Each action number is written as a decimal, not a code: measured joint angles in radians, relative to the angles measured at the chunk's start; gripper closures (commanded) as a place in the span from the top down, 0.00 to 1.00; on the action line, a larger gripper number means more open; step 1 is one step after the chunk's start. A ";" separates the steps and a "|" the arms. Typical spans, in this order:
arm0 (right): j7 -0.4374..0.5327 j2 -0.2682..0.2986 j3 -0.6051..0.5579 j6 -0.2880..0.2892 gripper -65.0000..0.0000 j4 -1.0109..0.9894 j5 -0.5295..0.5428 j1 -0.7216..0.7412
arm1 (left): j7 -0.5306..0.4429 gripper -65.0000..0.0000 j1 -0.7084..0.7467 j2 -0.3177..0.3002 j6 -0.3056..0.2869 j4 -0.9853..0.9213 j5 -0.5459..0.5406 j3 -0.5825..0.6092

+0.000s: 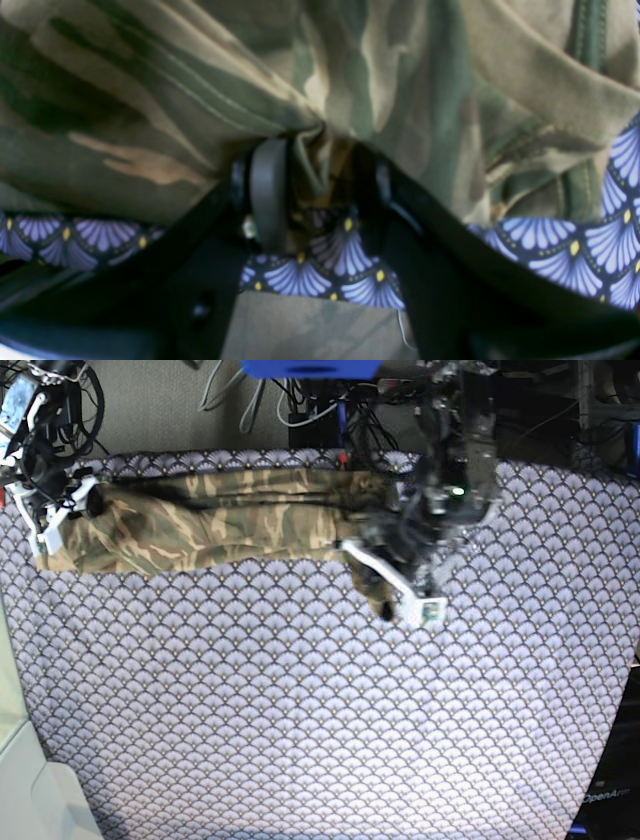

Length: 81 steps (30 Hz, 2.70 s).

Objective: Fold the T-shirt properly
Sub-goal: 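Grasp the strip end with the left gripper and drag it toward the right gripper, then lay the held strip end onto the middle of the strip with the left gripper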

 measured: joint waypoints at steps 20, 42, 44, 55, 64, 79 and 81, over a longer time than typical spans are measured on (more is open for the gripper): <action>0.000 0.000 -0.001 0.000 0.38 0.000 0.003 -0.001 | -0.063 0.01 -0.064 0.038 0.072 -0.202 0.000 0.340; 0.004 0.000 -0.001 0.000 0.38 0.000 0.003 -0.002 | -0.103 0.02 -0.108 0.047 0.075 -0.294 -0.011 0.404; 0.005 0.000 -0.001 0.000 0.38 0.000 0.002 -0.002 | -0.101 0.02 -0.113 0.042 0.076 -0.295 -0.041 0.436; 0.009 0.000 -0.002 0.000 0.38 0.000 0.000 -0.002 | -0.112 0.10 -0.141 0.047 0.075 -0.291 -0.135 0.463; 0.008 0.000 -0.002 0.000 0.38 0.000 0.000 -0.002 | -0.114 0.22 -0.141 0.043 0.075 -0.291 -0.136 0.463; 0.008 0.006 -0.030 0.000 0.38 0.002 -0.010 0.000 | -0.116 1.00 -0.138 0.000 0.070 -0.135 -0.141 0.465; 0.009 0.006 -0.030 0.000 0.38 0.002 -0.016 0.000 | -0.117 1.00 -0.138 -0.015 0.064 -0.106 -0.145 0.465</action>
